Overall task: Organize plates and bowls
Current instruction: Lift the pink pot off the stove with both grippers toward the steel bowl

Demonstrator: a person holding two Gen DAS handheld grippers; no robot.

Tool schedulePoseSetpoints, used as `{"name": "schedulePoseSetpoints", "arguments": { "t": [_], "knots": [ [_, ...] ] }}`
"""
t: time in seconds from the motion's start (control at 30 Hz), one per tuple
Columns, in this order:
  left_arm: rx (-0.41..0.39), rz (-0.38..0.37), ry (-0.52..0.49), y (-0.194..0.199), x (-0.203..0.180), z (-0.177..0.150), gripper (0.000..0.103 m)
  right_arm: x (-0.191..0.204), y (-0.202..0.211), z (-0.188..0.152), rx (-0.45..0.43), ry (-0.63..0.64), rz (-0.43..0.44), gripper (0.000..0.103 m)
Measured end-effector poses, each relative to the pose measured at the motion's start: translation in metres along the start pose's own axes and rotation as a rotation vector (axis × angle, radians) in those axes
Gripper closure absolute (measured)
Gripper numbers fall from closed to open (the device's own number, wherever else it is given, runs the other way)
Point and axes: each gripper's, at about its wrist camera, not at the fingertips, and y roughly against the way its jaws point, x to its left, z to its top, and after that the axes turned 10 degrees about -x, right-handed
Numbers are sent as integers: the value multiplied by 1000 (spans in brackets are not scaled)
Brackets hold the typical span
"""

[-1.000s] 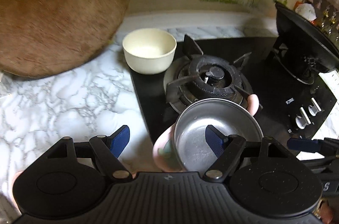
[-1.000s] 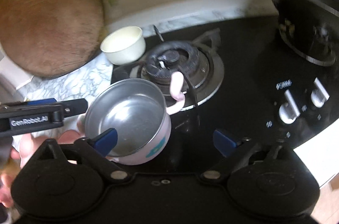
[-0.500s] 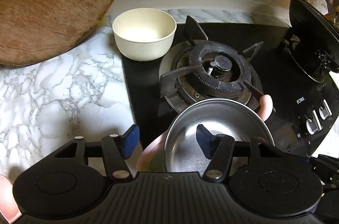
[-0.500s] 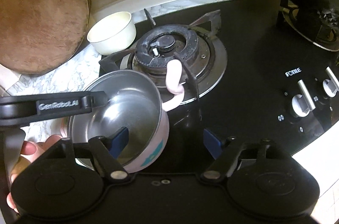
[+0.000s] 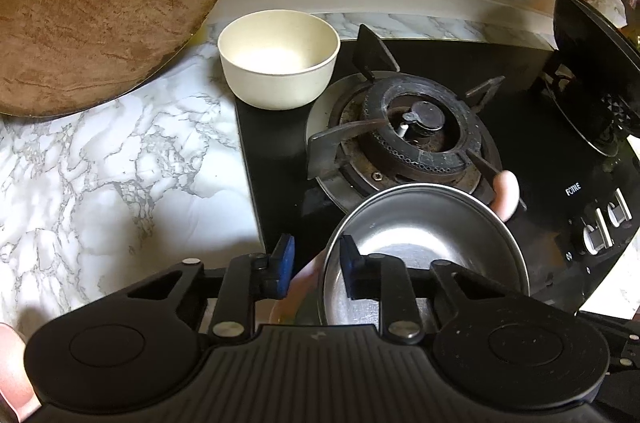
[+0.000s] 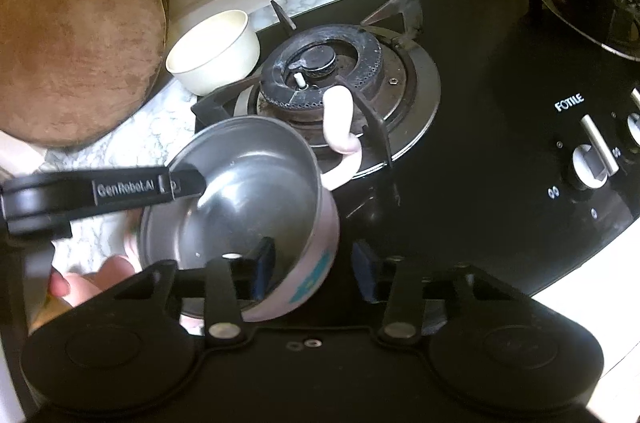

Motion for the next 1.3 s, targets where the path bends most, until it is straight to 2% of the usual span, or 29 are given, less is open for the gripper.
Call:
{"name": "schedulePoseSetpoints", "arguments": {
  "t": [0.1,0.27,0.33,0.57,0.8,1.0,1.3],
  "knots": [
    [-14,-6,-3,7,-4,-1,87,3,3,0,-19,13,-37,76],
    [-29,-20,-8,21,-12,-2,89,1,8,-1,-21,20,-50,81],
    [-25,-18,-12,23,-14,-5,93,0,12,-2,-33,26,-61,83],
    [-56,-49,2,39,-16,-8,95,-4,26,4,-73,25,-87,87],
    [-109,-76,18,81,-7,-6,96,10,53,11,-131,48,-102,90],
    [-155,-55,47,125,21,-10,96,42,76,9,-164,81,-76,91],
    [-179,30,125,165,95,-31,96,120,79,-8,-161,182,-4,91]
  ]
}}
